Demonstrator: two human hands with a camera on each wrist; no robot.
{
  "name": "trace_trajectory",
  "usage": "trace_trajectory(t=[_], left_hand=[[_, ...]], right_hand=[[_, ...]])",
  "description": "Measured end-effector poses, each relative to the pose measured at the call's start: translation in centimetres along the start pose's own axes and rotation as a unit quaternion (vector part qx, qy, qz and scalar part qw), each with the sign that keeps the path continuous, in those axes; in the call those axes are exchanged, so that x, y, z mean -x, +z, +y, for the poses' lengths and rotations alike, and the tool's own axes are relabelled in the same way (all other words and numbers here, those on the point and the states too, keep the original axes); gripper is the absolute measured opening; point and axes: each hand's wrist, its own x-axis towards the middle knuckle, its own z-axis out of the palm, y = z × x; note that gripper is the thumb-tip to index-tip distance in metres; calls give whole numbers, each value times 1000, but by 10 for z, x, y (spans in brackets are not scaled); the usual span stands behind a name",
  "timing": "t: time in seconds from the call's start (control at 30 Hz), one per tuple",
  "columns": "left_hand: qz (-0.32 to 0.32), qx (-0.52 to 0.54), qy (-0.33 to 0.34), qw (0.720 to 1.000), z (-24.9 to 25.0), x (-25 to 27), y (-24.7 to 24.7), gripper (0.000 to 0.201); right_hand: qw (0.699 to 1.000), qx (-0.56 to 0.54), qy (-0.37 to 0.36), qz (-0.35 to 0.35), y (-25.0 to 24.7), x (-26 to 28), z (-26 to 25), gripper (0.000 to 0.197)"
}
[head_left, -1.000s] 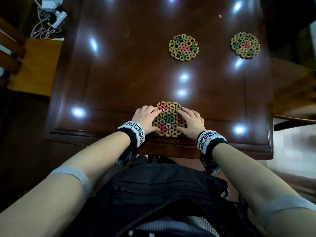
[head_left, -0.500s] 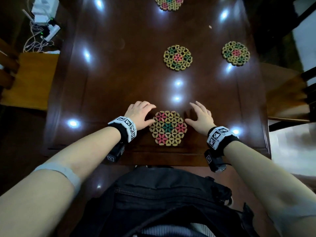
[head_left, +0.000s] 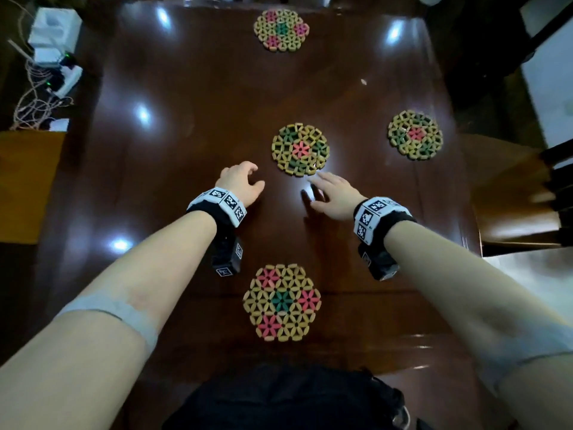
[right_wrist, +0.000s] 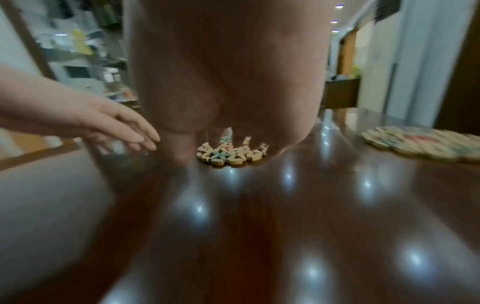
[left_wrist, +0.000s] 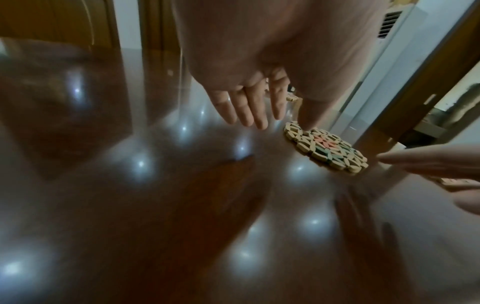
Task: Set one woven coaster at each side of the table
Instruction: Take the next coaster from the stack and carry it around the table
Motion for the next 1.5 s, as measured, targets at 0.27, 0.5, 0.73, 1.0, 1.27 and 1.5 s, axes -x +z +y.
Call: trace_trajectory(t=[0.27,0.5,0.73,1.0,1.27,1.5], left_hand=[[13,76,-45,996,7,-35,9,44],[-4,195,-129,972,24,-54,9,41],[-34,152,-166,974,35,-52,17,71],[-88,102,-128,983,43,-35,22,31],[-60,72,-58,994,30,-3,0,26],[-39,64,-29,997,8,28,-30,35]], right_hand=[[999,21,-20,17,-20,-74,-5,71],[996,-2,-56,68,-15,-70,-4,41],[986,-31,40,156,-7,-58,-4,59],[982,-101,141,74,-3,-49,-17,76],[967,-182,146,108,1,-17,-34,34],[944,-261,127,155,-6,16,-74,12]])
